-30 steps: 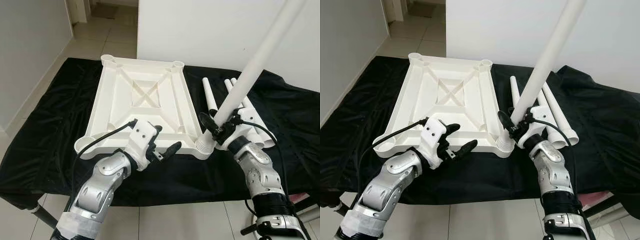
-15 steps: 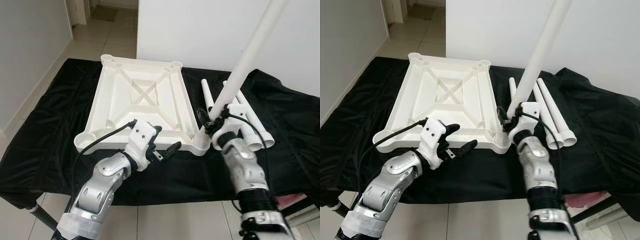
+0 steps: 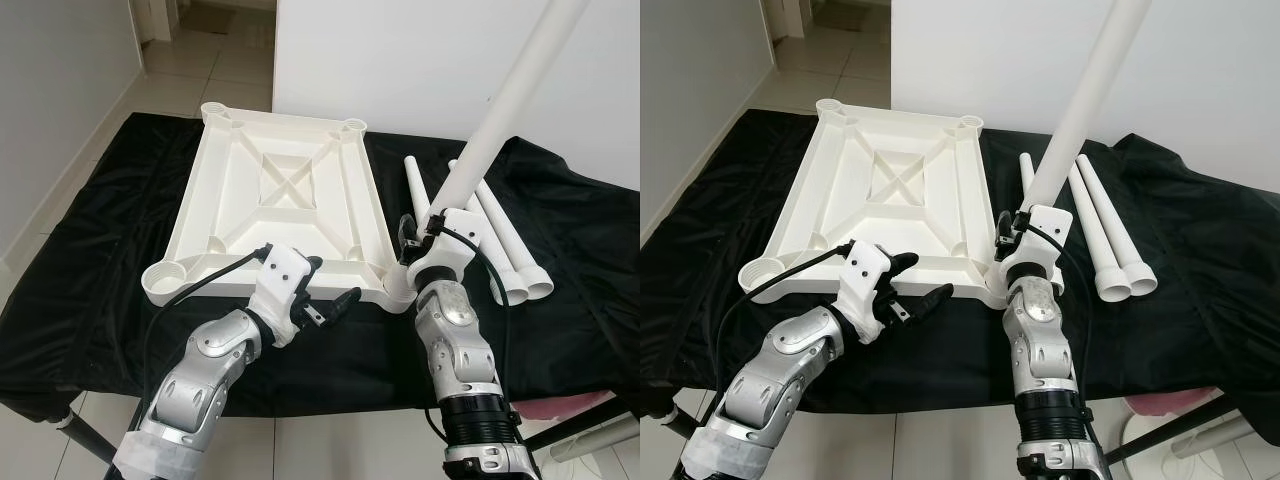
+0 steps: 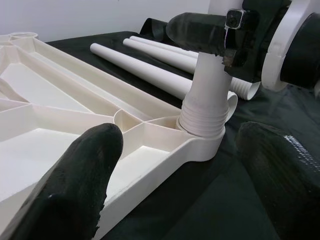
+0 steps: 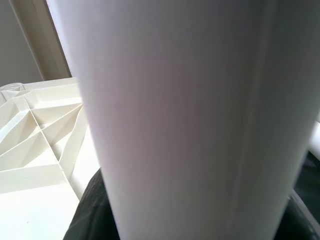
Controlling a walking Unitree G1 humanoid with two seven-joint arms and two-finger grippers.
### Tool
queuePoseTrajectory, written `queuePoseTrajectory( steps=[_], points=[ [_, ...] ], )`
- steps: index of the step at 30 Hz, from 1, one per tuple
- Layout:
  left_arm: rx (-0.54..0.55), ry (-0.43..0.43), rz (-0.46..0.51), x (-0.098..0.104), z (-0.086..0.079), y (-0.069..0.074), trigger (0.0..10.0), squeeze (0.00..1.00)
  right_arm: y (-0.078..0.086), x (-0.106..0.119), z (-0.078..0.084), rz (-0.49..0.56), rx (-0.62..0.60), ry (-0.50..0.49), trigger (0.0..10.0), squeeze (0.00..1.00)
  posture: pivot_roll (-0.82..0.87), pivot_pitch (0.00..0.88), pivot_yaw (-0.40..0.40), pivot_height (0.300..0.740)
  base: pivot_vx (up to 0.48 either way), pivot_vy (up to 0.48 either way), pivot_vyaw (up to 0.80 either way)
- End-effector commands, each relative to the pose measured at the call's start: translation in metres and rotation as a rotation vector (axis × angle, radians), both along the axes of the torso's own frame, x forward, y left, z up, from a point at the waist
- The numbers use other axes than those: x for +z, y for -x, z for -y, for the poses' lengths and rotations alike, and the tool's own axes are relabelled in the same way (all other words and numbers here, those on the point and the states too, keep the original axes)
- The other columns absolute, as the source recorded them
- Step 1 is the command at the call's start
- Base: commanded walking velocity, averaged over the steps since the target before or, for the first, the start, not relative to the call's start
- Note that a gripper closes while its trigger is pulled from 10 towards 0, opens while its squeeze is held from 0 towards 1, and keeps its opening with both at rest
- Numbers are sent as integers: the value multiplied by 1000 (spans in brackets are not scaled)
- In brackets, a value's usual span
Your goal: Building children table
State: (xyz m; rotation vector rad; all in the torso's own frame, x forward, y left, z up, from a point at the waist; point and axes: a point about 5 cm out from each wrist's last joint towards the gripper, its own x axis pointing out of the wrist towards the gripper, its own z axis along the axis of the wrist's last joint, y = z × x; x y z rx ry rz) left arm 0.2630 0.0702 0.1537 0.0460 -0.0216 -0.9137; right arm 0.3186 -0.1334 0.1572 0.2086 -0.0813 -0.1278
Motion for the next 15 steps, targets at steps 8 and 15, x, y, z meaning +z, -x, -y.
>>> queuePoseTrajectory(
  steps=[8,15],
  points=[
    [35,1,-13,-1,1,1,10000,0,6,-6,7,25,111,-61,10000,1000,22,0,-101,740,0,0,0],
    [22,0,-22,-2,3,3,10000,0,1,-10,18,31,356,60,10000,0,22,0,-94,740,0,0,0]
  ],
)
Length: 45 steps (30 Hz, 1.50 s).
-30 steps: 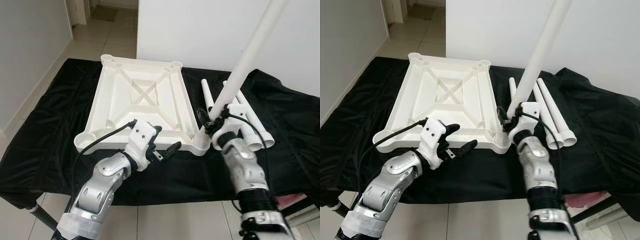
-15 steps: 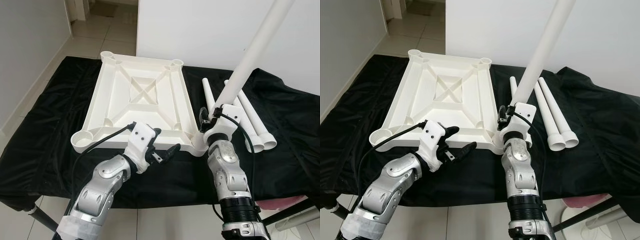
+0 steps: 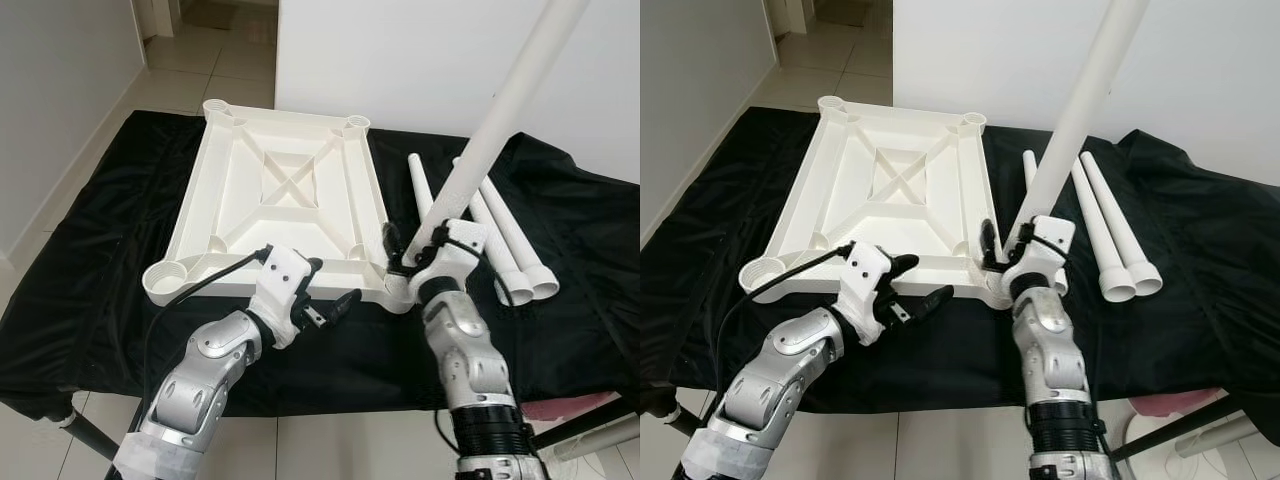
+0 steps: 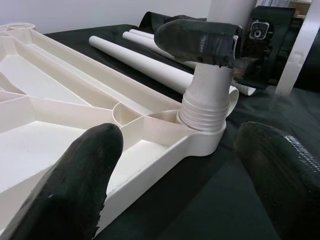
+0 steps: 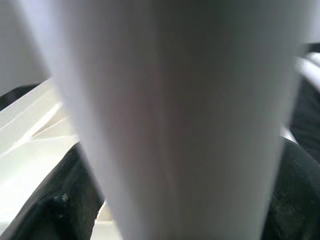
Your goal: Building children table
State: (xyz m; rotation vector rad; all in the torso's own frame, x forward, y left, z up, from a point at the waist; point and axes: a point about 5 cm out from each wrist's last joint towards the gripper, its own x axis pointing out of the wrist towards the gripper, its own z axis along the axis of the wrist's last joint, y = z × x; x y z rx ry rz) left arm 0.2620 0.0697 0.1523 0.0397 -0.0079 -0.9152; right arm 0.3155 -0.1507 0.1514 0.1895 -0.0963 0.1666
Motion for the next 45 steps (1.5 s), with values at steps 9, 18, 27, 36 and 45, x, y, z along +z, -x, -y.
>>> queuePoseTrajectory(
  steps=[9,18,27,36,45],
  points=[
    [17,-7,-7,0,3,2,10000,0,-4,-18,12,-27,281,161,10000,0,27,0,-90,740,0,0,0],
    [12,-4,-7,1,5,2,10000,0,-11,-22,20,-35,354,218,0,0,33,0,-92,740,0,0,0],
    [20,-4,-10,1,4,3,10000,0,-13,-32,32,-84,334,221,0,0,39,0,-101,740,0,0,0],
    [19,-2,-17,-1,4,5,10000,0,-11,-38,32,-117,270,164,10000,0,36,0,-103,740,0,0,0],
    [11,-8,-26,-3,4,7,10000,0,-7,-40,22,-155,-28,169,10000,0,30,0,-106,740,0,0,0]
  ],
)
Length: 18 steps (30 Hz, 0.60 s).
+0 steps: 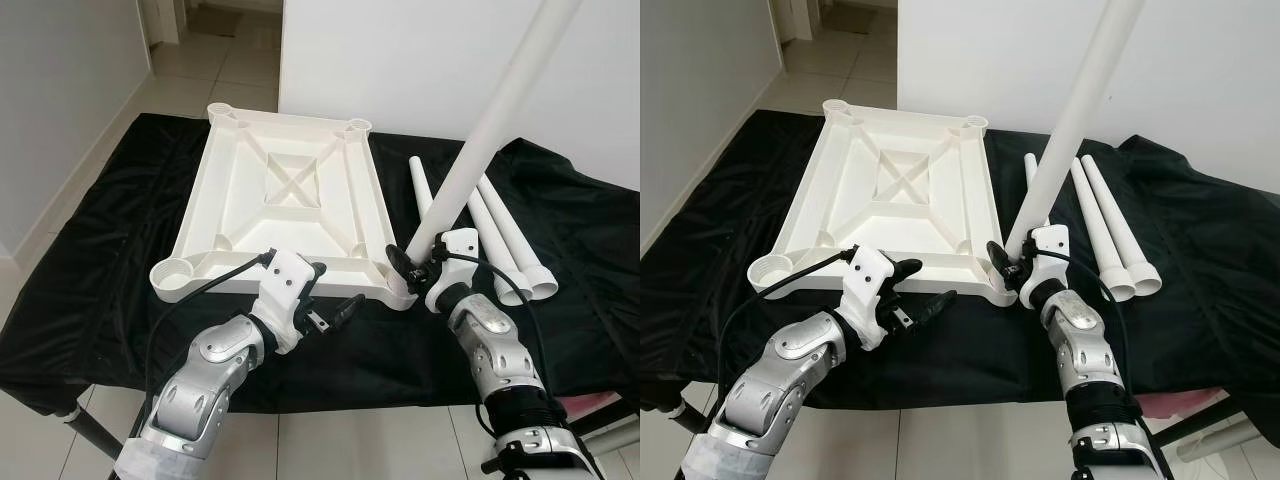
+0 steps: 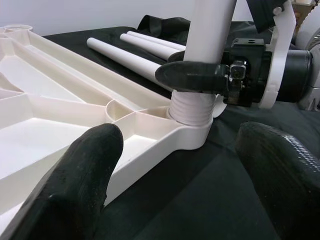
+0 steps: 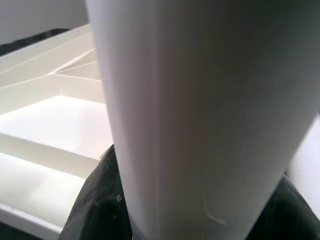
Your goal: Building children table
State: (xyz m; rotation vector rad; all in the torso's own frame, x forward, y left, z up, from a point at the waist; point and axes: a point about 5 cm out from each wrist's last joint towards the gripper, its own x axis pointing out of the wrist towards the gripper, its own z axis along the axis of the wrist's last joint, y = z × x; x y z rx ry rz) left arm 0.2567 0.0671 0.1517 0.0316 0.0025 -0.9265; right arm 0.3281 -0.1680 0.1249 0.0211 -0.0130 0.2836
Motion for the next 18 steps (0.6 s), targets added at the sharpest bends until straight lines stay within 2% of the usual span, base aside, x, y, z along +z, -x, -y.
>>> queuePoseTrajectory(
  steps=[1,2,5,7,8,11,18],
  points=[
    [22,-11,-13,-3,2,2,10000,0,6,-14,5,-85,-152,0,10000,0,30,0,-106,740,0,0,0],
    [20,-12,-16,-3,2,3,10000,0,9,-15,2,-106,-236,1,10000,0,30,0,-107,740,0,0,0],
    [18,-14,-18,-3,2,3,10000,0,13,-15,-2,-117,-306,-24,10000,0,29,0,-107,740,0,0,0],
    [16,-15,-21,-4,1,4,10000,0,22,-13,-13,-110,-374,-66,10000,0,30,2,-107,740,0,0,0],
    [16,-15,-21,-4,1,4,10000,0,22,-13,-13,-110,-374,-66,10000,0,30,2,-107,740,0,0,0],
    [15,-19,-24,-4,1,5,10000,0,35,-15,-32,-133,-416,-155,10000,0,33,2,-104,740,0,0,0],
    [8,-24,-26,-5,0,6,10000,0,38,-14,-31,-134,-442,-163,10000,0,33,0,-98,740,0,0,0]
  ],
)
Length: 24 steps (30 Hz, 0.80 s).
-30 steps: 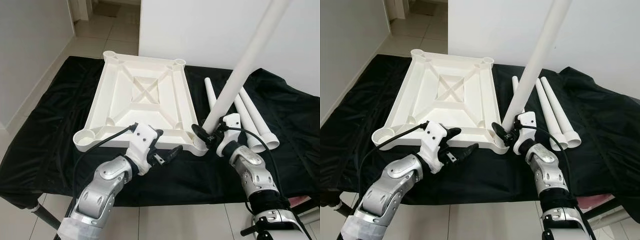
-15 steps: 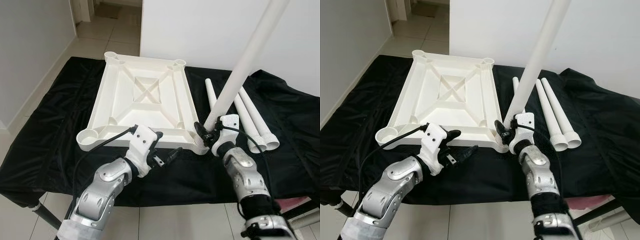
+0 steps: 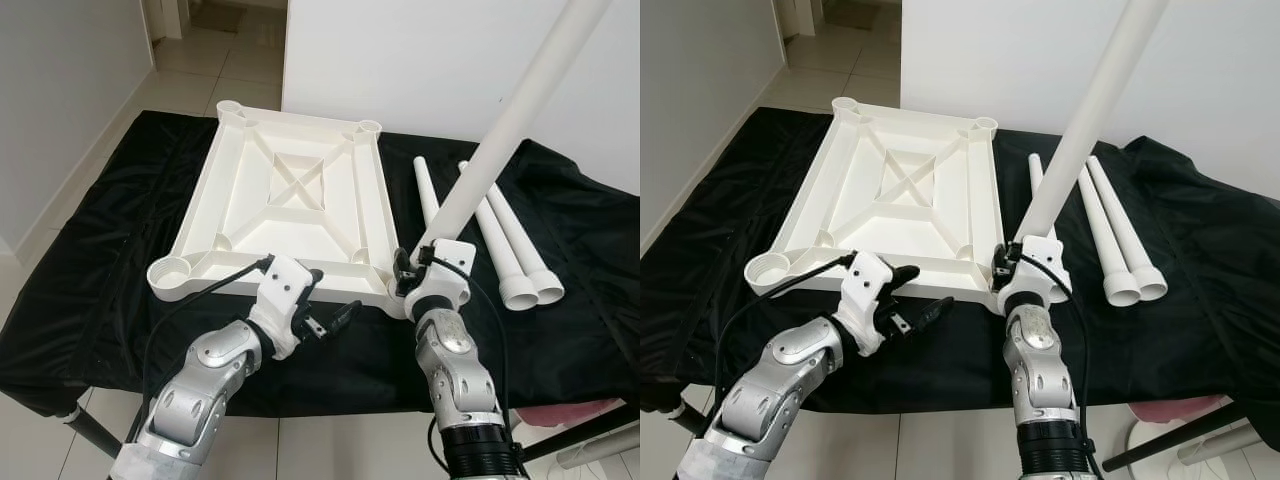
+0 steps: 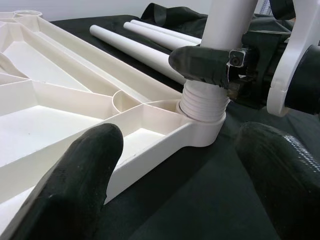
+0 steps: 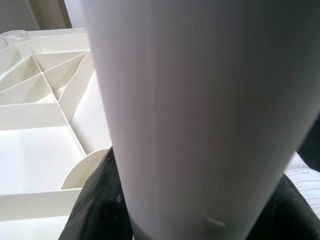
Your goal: Building children table
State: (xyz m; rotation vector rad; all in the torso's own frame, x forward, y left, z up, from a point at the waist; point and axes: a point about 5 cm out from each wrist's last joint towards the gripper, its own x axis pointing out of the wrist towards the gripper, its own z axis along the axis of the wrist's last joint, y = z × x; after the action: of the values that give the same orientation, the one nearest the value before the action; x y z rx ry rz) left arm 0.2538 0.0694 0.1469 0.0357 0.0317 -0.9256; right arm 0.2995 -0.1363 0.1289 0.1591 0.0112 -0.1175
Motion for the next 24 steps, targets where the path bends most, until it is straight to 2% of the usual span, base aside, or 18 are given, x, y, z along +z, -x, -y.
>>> queuePoseTrajectory(
  steps=[1,7,8,11,15,18,19,20,21,24],
  points=[
    [4,-12,-3,0,2,3,10000,0,11,-17,2,-86,-53,-42,10000,0,35,0,-97,740,0,0,0],
    [4,-20,-4,0,-1,2,10000,0,14,-13,3,-73,-55,-48,10000,0,34,0,-91,740,0,0,0],
    [4,-24,-2,0,-2,2,10000,0,15,-11,2,-46,-25,-43,10000,1000,37,1,-93,740,0,0,0],
    [4,-28,0,1,-3,2,10000,0,16,-9,1,-29,-6,-40,10000,1000,37,1,-93,740,0,0,0],
    [6,-38,2,0,-4,1,10000,0,15,2,3,65,162,-52,10000,1000,37,5,-88,740,0,0,0],
    [5,-39,3,0,-4,1,10000,0,14,3,4,70,189,-56,10000,1000,38,6,-88,740,0,0,0],
    [4,-42,5,1,-4,1,10000,0,13,3,6,77,232,-43,10000,0,40,8,-90,740,0,0,0],
    [4,-42,5,1,-4,1,10000,0,13,3,6,77,232,-43,10000,0,40,8,-90,740,0,0,0],
    [5,-44,5,1,-5,1,10000,0,11,3,10,80,288,-22,10000,0,40,12,-88,740,0,0,0],
    [5,-44,5,1,-5,1,10000,0,11,3,10,80,288,-22,10000,0,40,12,-88,740,0,0,0]
  ],
)
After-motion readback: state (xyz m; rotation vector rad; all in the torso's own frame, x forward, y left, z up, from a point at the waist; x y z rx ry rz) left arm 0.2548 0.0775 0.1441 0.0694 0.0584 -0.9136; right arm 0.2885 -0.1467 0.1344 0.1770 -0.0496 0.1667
